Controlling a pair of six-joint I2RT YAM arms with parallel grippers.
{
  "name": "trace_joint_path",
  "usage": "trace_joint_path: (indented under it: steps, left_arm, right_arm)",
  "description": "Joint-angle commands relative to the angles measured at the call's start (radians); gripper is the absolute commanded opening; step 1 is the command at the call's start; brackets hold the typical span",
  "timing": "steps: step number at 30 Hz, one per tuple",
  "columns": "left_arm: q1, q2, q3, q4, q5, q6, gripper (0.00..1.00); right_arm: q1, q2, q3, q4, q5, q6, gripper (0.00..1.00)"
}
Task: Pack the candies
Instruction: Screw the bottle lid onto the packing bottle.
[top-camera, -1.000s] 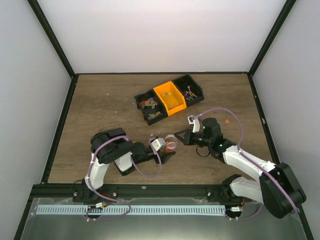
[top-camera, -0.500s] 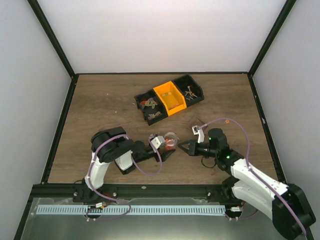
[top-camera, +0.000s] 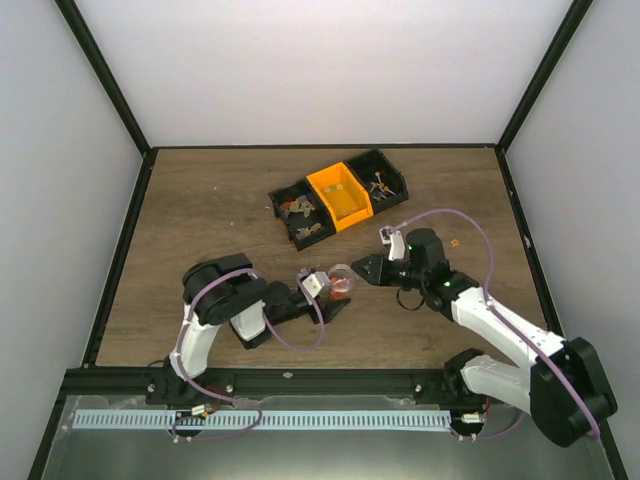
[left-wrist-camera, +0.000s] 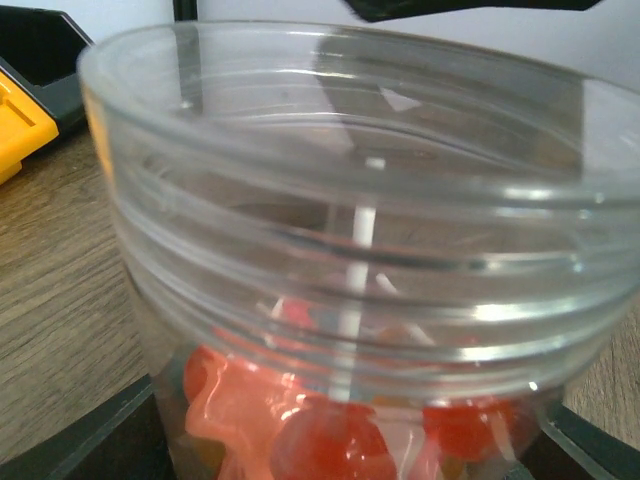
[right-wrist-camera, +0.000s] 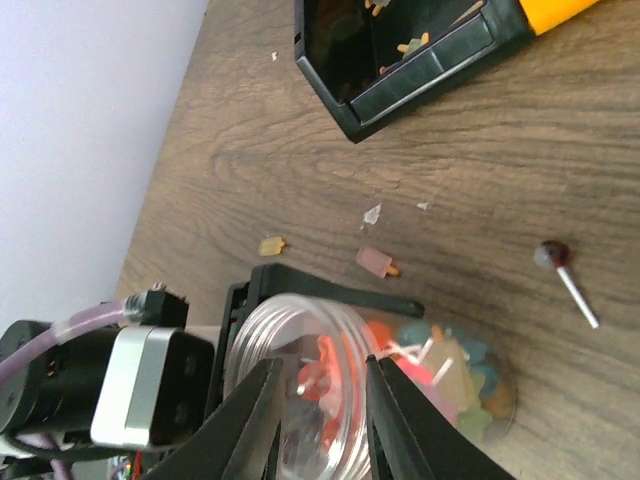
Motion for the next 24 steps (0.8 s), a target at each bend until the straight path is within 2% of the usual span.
trace_joint_path:
  steps: [1,4,9,13,24]
  left_arm:
    - [0.008,0.056,-0.023,0.117,0.002,-0.032,0.74]
    - [0.008,0.055,-0.023,0.113,0.007,-0.031,0.74]
    - [0.008,0.056,-0.022,0.113,0.008,-0.033,0.74]
    - [0.008,0.057,-0.019,0.111,0.016,-0.037,0.74]
    - [0.011,0.058,-0.018,0.111,0.019,-0.042,0.74]
  right_arm:
    - [-0.007,0.066,0.067,0.032,0.037,-0.082,0.23]
    - [-0.007,0.106,0.080,0.049,0.002,-0.098,0.18]
    - [-0.007,0.148,0.058,0.142,-0.107,-0.087,0.17]
    - [-0.006,0.164,0.059,0.158,-0.107,-0.086,0.16]
    - [-0.006,0.187,0.023,0.161,-0.141,-0.085,0.08]
